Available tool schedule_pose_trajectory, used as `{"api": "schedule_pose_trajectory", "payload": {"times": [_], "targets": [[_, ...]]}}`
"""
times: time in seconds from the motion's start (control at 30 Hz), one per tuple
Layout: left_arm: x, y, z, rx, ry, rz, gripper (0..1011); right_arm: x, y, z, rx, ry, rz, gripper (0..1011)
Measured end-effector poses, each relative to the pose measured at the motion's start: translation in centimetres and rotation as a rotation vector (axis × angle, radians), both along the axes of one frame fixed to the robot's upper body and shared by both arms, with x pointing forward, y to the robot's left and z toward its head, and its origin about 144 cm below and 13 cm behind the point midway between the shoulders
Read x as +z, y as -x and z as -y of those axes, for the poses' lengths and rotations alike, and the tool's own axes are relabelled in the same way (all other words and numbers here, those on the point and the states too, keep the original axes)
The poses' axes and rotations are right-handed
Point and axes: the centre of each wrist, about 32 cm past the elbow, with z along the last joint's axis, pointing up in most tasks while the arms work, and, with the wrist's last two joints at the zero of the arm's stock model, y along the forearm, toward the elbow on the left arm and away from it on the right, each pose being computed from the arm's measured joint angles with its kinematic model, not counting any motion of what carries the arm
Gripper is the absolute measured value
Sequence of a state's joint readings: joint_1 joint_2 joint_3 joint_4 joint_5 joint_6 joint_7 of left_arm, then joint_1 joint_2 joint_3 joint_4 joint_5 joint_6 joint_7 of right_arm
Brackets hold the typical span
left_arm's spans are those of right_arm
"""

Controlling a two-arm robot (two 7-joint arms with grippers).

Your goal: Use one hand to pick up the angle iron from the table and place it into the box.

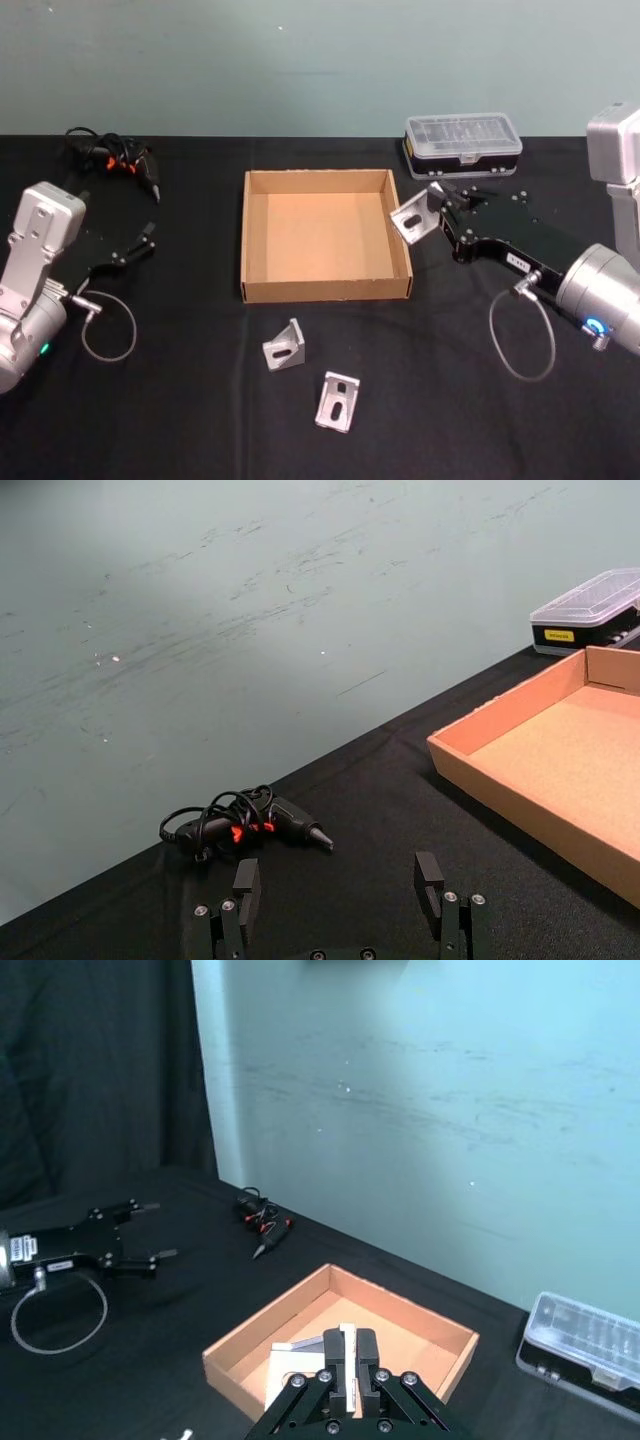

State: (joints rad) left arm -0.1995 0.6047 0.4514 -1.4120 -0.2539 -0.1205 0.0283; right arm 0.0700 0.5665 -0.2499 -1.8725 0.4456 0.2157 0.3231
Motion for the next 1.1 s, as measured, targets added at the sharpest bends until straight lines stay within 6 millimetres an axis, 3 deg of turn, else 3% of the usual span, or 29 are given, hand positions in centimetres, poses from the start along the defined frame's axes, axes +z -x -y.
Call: {"api": "schedule_pose_trajectory", "payload": {"times": [0.3,1.1], "targets": [[0.0,0.0,0.0,0.000,0.000,0.000,1011,-0.5,-1.4,-0.6,-0.043,0.024,0.013,75],[0.0,0.0,0.0,0.000,0.000,0.000,1011,-5.3,-9.1,-5.4,-0.114,0.126,-0.130,75]]}}
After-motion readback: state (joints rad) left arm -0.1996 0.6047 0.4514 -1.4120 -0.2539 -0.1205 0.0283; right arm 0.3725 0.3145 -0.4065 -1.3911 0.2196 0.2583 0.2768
